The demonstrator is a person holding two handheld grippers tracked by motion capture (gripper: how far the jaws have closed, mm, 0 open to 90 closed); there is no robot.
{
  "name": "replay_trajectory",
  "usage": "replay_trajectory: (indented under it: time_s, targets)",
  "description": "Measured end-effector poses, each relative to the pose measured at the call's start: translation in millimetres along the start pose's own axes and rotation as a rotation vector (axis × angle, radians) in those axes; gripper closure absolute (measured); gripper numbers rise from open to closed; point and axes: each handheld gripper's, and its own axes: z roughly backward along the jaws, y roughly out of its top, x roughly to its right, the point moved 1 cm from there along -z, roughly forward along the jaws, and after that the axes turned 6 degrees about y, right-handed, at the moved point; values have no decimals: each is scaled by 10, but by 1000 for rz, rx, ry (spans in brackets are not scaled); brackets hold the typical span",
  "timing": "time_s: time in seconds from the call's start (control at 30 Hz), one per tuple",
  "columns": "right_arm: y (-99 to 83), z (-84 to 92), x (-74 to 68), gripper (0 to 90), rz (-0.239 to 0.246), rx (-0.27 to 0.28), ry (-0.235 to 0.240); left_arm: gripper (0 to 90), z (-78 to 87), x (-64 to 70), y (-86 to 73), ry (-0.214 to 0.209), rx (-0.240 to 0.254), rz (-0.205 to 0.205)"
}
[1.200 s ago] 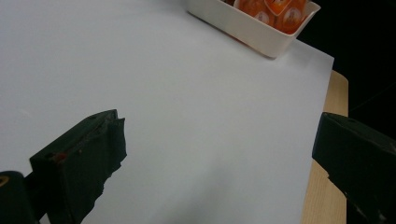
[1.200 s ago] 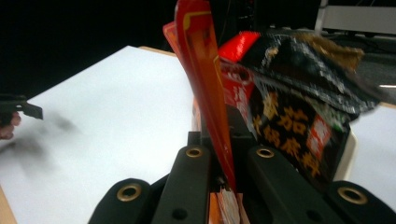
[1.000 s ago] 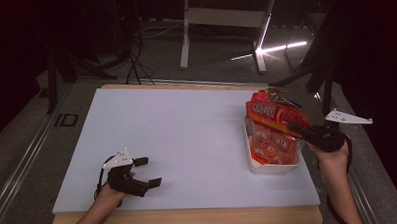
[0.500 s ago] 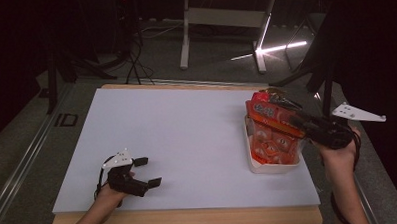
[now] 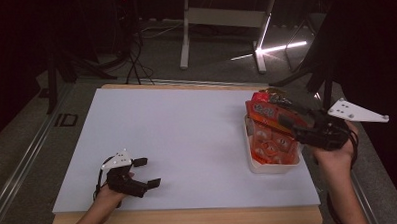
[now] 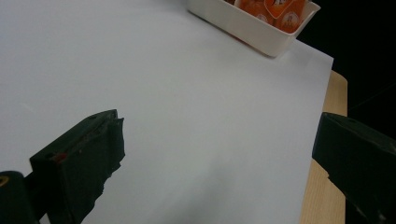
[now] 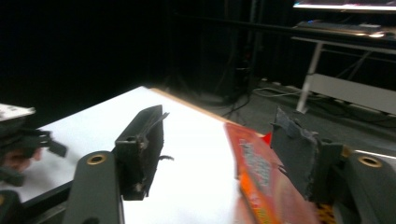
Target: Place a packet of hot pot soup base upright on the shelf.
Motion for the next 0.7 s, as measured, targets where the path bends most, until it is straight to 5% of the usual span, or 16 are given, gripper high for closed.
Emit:
replay_trajectory:
  time_s: [0.3, 0.43, 0.7]
  targets:
    - [-196, -266, -157, 271, -17, -34, 86, 20, 2, 10, 1, -4, 0, -7]
    - [-377, -414, -226, 157, -34, -43, 123, 19, 6, 9, 0, -4, 1, -6]
    - [-680, -612, -318, 140, -23, -76, 143, 20, 12, 16, 3, -6, 3, -8]
